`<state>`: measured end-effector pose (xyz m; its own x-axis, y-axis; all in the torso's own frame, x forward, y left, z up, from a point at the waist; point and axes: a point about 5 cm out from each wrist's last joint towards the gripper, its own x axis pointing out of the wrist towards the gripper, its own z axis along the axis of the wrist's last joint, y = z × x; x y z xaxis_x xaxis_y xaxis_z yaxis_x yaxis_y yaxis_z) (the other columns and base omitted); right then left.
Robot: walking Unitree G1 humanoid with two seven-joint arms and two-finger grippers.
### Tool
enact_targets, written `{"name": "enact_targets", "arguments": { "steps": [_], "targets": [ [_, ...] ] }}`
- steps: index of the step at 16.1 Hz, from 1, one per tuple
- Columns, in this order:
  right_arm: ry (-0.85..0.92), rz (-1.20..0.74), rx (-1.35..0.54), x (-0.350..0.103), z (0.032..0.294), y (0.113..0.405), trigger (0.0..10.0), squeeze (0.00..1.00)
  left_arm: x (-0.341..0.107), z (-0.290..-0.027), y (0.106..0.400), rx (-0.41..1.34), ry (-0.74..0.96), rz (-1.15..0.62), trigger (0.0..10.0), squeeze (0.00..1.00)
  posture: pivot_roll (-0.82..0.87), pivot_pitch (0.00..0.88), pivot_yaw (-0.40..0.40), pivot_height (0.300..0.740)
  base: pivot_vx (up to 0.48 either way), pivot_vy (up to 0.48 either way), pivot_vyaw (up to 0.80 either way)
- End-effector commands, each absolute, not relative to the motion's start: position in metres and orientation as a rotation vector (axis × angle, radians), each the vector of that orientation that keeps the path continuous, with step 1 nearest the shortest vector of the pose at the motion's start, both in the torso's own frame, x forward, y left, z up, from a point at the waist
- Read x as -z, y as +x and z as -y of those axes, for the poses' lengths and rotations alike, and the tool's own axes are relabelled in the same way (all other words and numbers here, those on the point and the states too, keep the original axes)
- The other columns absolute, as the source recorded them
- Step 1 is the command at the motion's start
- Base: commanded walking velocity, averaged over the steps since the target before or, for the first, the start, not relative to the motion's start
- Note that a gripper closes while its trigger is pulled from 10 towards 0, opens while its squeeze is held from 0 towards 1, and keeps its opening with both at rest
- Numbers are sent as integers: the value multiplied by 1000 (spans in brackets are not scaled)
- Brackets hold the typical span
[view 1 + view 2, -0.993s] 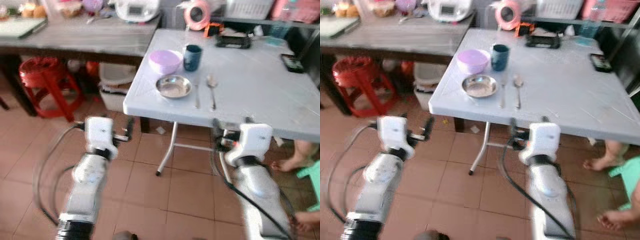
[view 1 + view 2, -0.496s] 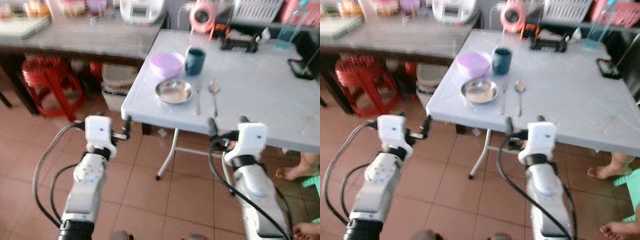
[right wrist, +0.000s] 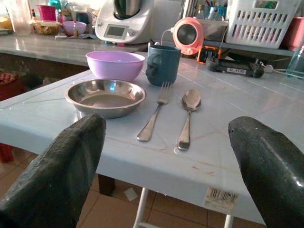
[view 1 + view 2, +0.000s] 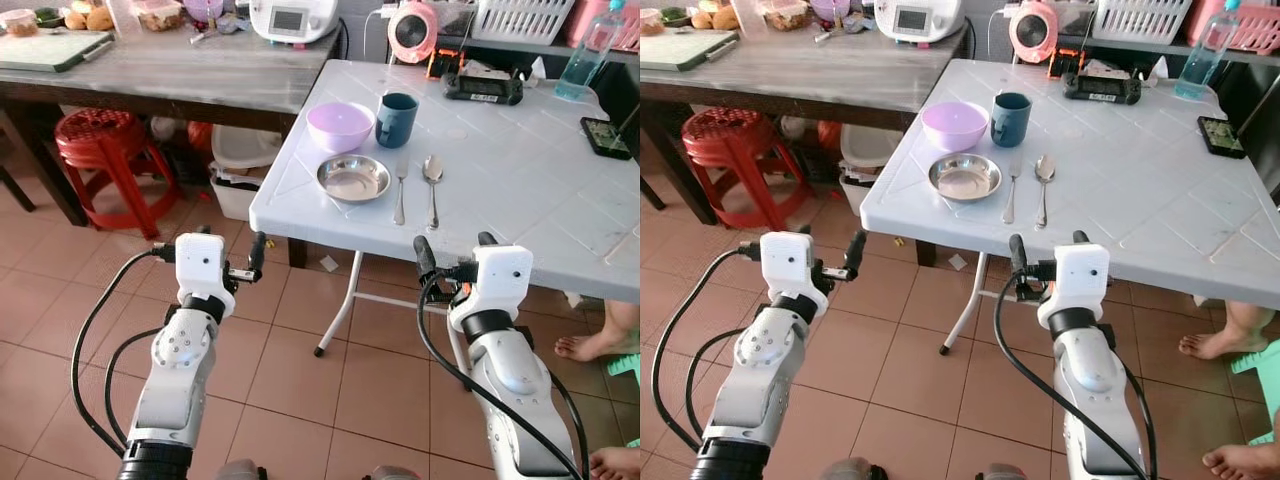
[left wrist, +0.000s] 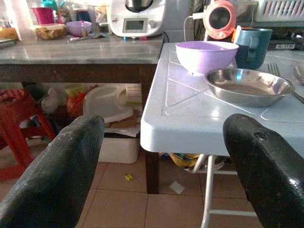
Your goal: Setting the table
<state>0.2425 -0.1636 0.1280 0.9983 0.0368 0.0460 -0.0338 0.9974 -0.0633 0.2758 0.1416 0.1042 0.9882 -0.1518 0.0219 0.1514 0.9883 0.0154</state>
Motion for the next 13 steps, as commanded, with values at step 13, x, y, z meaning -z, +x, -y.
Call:
{"name": "enact_targets", "arguments": {
  "steps": [13],
  "targets": [
    [-61,48,-26,-126,165,243,10000,0,-107,-143,277,165,32,43,10000,0,-71,0,10,740,0,0,0]
  ]
}}
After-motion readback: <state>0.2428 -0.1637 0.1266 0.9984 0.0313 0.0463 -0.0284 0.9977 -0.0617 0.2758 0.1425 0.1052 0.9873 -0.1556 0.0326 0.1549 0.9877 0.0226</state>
